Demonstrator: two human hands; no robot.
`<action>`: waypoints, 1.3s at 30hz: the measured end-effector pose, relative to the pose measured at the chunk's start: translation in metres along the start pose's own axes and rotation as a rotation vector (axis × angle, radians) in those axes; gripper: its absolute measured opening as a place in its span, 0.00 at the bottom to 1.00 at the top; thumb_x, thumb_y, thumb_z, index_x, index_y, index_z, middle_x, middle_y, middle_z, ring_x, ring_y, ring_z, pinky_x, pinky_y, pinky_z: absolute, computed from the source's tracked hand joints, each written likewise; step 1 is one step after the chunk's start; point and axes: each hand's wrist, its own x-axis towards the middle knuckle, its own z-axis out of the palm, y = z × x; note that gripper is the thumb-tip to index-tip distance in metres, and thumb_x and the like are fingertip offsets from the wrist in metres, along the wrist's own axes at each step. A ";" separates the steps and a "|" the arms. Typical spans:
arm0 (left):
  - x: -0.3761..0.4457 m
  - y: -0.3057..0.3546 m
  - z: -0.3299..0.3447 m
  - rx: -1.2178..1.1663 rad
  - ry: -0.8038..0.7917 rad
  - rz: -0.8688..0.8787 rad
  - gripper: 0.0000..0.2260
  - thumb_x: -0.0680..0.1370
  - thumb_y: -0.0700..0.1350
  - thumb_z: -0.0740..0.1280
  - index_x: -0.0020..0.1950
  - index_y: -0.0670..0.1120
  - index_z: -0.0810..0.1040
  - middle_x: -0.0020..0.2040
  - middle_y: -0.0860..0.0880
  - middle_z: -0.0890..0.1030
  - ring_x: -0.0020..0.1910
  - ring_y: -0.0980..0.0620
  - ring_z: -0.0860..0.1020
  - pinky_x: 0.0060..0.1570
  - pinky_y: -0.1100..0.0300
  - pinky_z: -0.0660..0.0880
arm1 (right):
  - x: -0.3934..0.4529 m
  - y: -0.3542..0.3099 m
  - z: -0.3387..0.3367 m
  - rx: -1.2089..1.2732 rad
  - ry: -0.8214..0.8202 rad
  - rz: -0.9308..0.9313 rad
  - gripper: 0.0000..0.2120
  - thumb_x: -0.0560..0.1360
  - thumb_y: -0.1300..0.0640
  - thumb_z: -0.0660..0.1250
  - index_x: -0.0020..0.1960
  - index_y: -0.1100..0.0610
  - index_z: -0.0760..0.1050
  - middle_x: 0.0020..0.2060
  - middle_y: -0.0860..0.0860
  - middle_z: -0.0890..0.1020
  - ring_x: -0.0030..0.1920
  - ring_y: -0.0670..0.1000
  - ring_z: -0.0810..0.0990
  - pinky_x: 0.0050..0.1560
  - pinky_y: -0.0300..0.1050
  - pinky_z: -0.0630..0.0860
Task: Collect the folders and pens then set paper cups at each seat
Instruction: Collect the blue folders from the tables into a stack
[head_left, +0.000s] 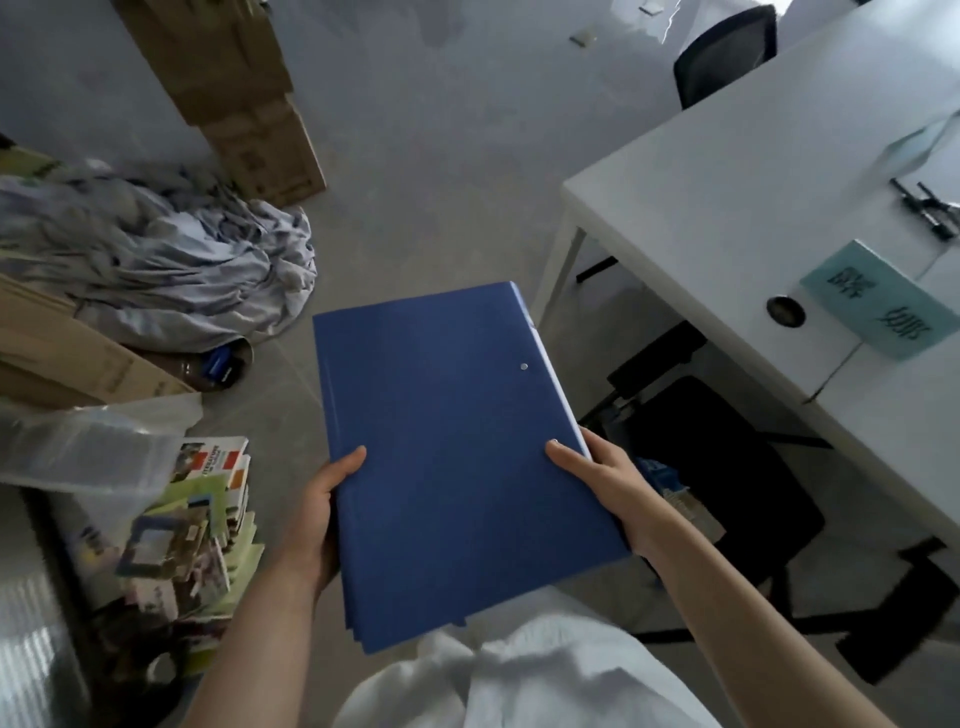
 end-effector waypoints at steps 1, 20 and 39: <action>0.012 0.014 0.003 0.000 -0.009 0.004 0.11 0.78 0.48 0.65 0.55 0.45 0.81 0.48 0.44 0.86 0.44 0.44 0.85 0.50 0.48 0.77 | 0.013 -0.009 0.002 0.003 0.015 -0.010 0.17 0.73 0.50 0.71 0.61 0.49 0.77 0.50 0.51 0.86 0.49 0.55 0.85 0.49 0.52 0.81; 0.236 0.281 0.091 0.087 -0.113 0.072 0.16 0.80 0.55 0.60 0.55 0.47 0.81 0.49 0.45 0.86 0.42 0.47 0.85 0.45 0.49 0.75 | 0.272 -0.225 0.050 0.112 0.073 -0.099 0.18 0.73 0.52 0.71 0.63 0.49 0.75 0.50 0.50 0.85 0.48 0.54 0.85 0.47 0.49 0.82; 0.463 0.482 0.229 0.483 -0.423 -0.118 0.20 0.74 0.53 0.69 0.62 0.43 0.80 0.57 0.41 0.83 0.56 0.38 0.81 0.56 0.43 0.77 | 0.420 -0.336 0.058 0.390 0.540 -0.129 0.14 0.75 0.49 0.68 0.59 0.53 0.77 0.50 0.51 0.85 0.48 0.55 0.85 0.48 0.51 0.81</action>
